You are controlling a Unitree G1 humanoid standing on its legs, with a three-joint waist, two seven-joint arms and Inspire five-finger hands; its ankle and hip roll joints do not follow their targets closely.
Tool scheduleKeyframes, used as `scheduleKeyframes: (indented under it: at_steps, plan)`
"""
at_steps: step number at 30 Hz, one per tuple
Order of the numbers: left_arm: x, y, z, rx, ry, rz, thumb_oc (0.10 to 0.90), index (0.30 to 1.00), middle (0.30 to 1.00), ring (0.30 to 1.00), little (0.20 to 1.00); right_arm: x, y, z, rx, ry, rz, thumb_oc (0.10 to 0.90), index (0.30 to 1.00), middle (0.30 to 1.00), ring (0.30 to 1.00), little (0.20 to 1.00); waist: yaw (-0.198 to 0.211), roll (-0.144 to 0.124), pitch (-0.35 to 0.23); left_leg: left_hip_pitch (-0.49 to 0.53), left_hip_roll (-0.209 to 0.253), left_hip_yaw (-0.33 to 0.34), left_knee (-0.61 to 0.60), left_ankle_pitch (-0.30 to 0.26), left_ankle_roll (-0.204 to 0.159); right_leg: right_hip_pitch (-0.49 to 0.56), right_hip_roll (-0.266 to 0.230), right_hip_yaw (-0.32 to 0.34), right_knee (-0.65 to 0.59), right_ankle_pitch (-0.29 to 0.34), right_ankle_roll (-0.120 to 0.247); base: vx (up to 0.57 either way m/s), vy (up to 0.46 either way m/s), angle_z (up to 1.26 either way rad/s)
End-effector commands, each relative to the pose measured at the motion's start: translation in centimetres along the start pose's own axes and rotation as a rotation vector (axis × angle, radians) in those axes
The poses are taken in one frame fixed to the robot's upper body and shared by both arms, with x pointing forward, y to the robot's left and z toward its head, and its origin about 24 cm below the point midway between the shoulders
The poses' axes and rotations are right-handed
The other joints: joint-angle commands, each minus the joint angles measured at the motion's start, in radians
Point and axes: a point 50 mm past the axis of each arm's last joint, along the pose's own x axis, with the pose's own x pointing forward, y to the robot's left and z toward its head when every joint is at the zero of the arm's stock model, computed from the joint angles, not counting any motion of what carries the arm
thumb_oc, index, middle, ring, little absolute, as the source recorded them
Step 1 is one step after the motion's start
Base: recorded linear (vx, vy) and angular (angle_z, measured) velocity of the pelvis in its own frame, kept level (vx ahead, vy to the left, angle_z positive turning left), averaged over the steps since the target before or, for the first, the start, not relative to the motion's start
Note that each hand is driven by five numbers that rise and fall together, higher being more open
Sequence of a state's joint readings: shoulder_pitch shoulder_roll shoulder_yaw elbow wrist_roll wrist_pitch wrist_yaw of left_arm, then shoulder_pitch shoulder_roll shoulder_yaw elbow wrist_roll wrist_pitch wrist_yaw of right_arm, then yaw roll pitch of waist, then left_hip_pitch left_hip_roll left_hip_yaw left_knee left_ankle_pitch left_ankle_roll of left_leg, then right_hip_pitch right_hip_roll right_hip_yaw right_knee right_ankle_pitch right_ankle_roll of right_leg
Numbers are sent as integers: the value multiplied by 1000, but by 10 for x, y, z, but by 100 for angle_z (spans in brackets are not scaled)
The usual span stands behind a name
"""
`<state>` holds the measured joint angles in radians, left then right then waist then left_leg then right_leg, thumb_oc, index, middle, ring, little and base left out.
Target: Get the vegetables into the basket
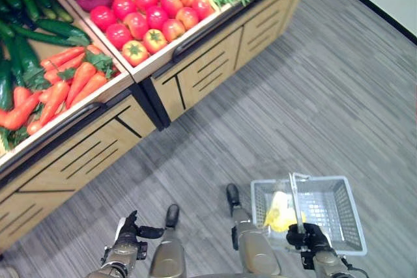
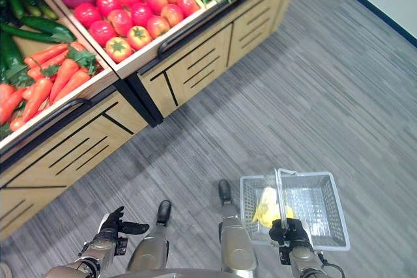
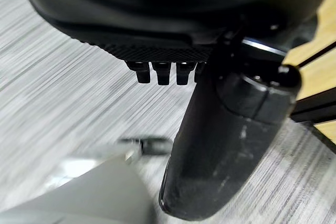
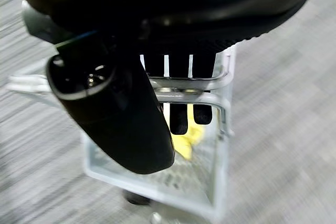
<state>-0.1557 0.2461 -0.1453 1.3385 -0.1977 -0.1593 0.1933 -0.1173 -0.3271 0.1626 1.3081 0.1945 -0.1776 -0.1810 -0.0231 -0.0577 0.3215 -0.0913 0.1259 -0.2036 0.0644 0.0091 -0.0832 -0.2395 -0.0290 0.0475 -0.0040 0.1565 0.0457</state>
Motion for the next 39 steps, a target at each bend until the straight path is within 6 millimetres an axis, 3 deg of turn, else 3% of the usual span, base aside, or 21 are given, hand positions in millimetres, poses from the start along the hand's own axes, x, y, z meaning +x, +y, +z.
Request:
scheduleKeyframes:
  at_steps: [1, 3, 6, 9, 11, 28, 29, 30, 39]
  plan:
    - [-3, 6, -12, -48, 22, 24, 900, 1000, 1000, 1000, 1000, -1, -24, -5, -23, -39, -54, 400, 300, 300, 300, 300, -17, -27, -49, 64, -35, 25, -60, -48, 5, -71, -94, 63, 58, 1, 131, 140, -450, 108]
    - [-4, 1, -17, -75, 37, 19, 900, 1000, 1000, 1000, 1000, 0, -28, 1, -37, -65, -55, 400, 300, 300, 300, 300, -9, -7, -60, 40, 3, 30, -58, -2, -27, -34, -84, 10, 29, -13, 108, 48, -379, 64]
    - [-5, -5, -18, -21, 34, -8, 900, 1000, 1000, 1000, 1000, 0, -32, 3, -28, -77, -63, 400, 300, 300, 300, 300, -20, 10, -67, 24, 35, 127, -66, 43, -32, -4, -94, -37, 18, -34, 94, -9, -205, 46]
    - [-6, -9, -20, 3, 42, -25, 900, 1000, 1000, 1000, 1000, -1, -34, -4, 0, -54, -68, 400, 300, 300, 300, 300, -46, 31, -80, 15, 60, 327, -79, 70, -41, 21, -104, -88, 5, -45, 88, -42, -98, 59]
    - [-8, -12, -23, 43, 53, -46, 900, 1000, 1000, 1000, 1000, -3, -32, -12, 13, -26, -63, 400, 300, 300, 300, 300, -59, 48, -94, 20, 67, 401, -113, 99, -49, 34, -101, -116, -4, -47, 88, -38, -38, 63]
    - [-11, -5, -40, 109, 103, -63, 900, 1000, 1000, 1000, 1000, -6, -20, -25, -23, 20, 5, 400, 300, 300, 300, 300, -52, 41, -116, 44, 47, 390, -152, 83, -43, 55, -128, -120, -30, -9, 114, -3, 44, 8]
    - [-11, -5, -41, 102, 105, -60, 900, 1000, 1000, 1000, 1000, -7, -18, -26, -31, 22, 12, 400, 300, 300, 300, 300, -52, 37, -119, 48, 46, 389, -152, 80, -43, 59, -129, -119, -32, -8, 115, 0, 0, 0]
    - [-16, 11, -62, 89, 175, -74, 900, 1000, 1000, 1000, 1000, -14, -2, -44, 115, 82, 89, 400, 300, 300, 300, 300, -1, -10, -203, 57, 27, 310, -152, 49, -28, 202, -130, -98, -83, -59, 119, 0, 0, 0]
    - [-14, 11, -59, 120, 162, -75, 900, 1000, 1000, 1000, 1000, -13, -2, -39, 126, 64, 93, 400, 300, 300, 300, 300, -2, -14, -192, 67, 26, 310, -152, 42, -26, 204, -134, -87, -78, -57, 117, 7, -2, 3]
